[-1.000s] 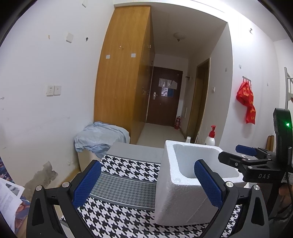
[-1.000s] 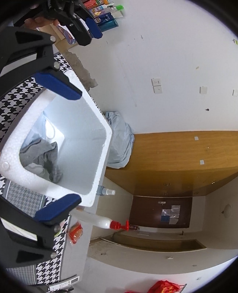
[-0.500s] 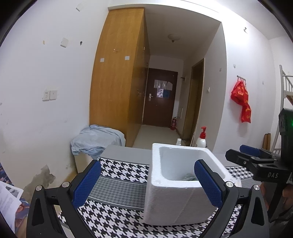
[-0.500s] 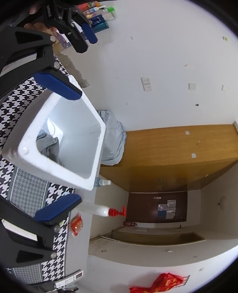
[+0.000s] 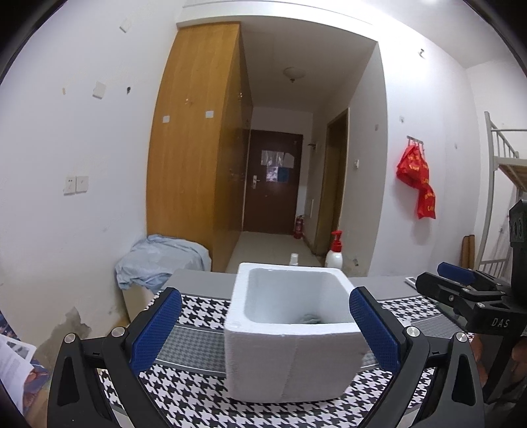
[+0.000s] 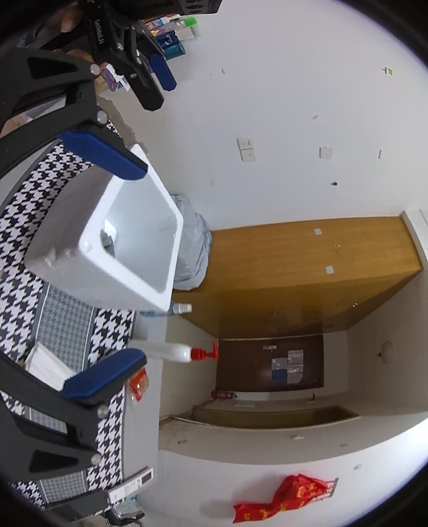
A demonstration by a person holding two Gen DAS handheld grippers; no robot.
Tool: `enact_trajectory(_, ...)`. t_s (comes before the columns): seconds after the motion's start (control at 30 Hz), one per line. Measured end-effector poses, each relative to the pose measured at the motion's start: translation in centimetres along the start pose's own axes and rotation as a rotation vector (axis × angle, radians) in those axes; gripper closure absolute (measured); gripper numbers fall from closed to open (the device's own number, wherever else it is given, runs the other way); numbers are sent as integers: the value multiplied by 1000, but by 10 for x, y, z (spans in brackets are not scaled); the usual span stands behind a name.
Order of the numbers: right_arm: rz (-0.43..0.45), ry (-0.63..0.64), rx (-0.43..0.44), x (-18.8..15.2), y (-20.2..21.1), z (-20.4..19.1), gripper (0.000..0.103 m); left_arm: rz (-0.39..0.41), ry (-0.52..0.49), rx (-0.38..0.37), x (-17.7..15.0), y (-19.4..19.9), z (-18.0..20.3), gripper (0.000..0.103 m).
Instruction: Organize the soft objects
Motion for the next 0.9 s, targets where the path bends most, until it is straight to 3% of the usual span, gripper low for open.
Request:
enact_trajectory(0.47,52,-14,-64,-17,43,13,0,29,-11,-48,-10,18,24,1)
enact_trajectory(0.9,47,-51,-143,-45,68,32,0,10,-27,-94,-29,16,46,1)
Point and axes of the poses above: each gripper's, at about its wrist camera, not at the fingertips, and y roughly against the way its jaws point, z to its right, x to its top, the point moved 7 cm from there along -y, roughly the way its jaws point, and after that the axes turned 10 degrees about x, right-handed, at the moved point
